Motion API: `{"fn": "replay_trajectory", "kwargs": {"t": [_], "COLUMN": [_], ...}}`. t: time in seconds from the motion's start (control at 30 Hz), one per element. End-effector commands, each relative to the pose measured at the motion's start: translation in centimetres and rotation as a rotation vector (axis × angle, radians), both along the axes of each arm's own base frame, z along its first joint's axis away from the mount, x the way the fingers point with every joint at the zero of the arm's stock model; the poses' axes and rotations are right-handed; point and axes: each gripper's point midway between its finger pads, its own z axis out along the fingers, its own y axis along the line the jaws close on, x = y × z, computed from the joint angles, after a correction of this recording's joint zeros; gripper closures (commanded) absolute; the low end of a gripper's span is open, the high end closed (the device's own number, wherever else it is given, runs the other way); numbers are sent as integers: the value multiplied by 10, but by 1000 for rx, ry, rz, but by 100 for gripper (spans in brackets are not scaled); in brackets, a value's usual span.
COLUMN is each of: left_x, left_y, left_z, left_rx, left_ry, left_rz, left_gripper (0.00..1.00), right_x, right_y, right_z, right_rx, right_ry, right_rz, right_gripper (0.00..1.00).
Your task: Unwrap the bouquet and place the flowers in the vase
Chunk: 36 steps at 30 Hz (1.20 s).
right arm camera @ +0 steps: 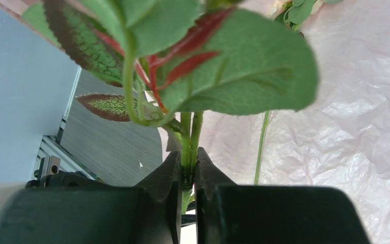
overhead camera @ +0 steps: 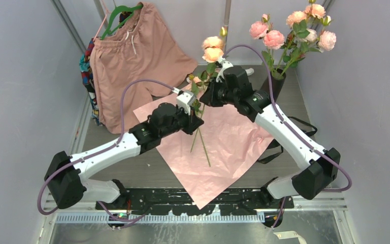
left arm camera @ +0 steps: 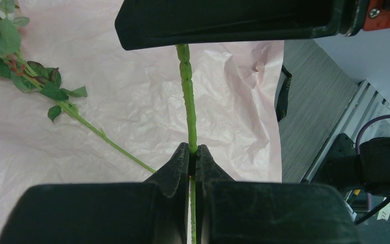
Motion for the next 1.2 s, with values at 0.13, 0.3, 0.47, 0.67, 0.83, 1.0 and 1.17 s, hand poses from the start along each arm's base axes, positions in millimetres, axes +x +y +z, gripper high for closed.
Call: {"fn": "replay_trajectory", "kwargs": {"t": [0.13, 0.3, 0.47, 0.67, 0.83, 1.0, 1.17], "left_x": [9, 11, 10, 9, 13, -5, -42], "left_y": [-1, -4, -4, -3, 0, 3, 11], "left_z": [36, 33, 36, 34, 35, 53, 55], "left_rx": [-45, -46, -56, -47, -45, -107, -166], "left_ry": [-90, -81, -85, -81, -67, -64, -32], "left_rz": [25, 25, 24, 24, 64, 32, -43], "left_gripper": [100, 100, 100, 100, 92, 38, 21], "right_x": [-2, -6, -5, -5, 1, 5, 25], "right_y": [0, -1, -2, -2, -15, -20, -37], "right_z": [30, 35, 34, 34, 39, 52, 67], "right_rx": [35, 36, 28, 26, -14, -80, -188], "right_ry": [-79, -86, -85, -88, -140, -217, -348], "right_rz": [17, 23, 18, 18, -33, -2, -56], "right_gripper": [70, 65, 81, 99, 99, 99, 99]}}
